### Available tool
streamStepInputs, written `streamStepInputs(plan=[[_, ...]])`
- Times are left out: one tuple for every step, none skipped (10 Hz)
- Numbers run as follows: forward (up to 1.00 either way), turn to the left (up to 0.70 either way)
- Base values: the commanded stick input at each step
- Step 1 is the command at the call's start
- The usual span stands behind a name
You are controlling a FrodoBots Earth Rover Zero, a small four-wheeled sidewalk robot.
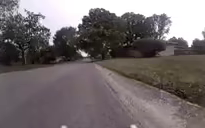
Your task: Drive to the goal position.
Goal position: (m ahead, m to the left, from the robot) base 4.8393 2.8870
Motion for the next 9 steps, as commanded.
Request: streamStepInputs(plan=[[1.00, 0.40], [1.00, 0.40], [1.00, 0.40], [1.00, 0.40], [1.00, 0.33], [1.00, 0.05], [1.00, 0.00], [1.00, 0.00], [1.00, 0.00]])
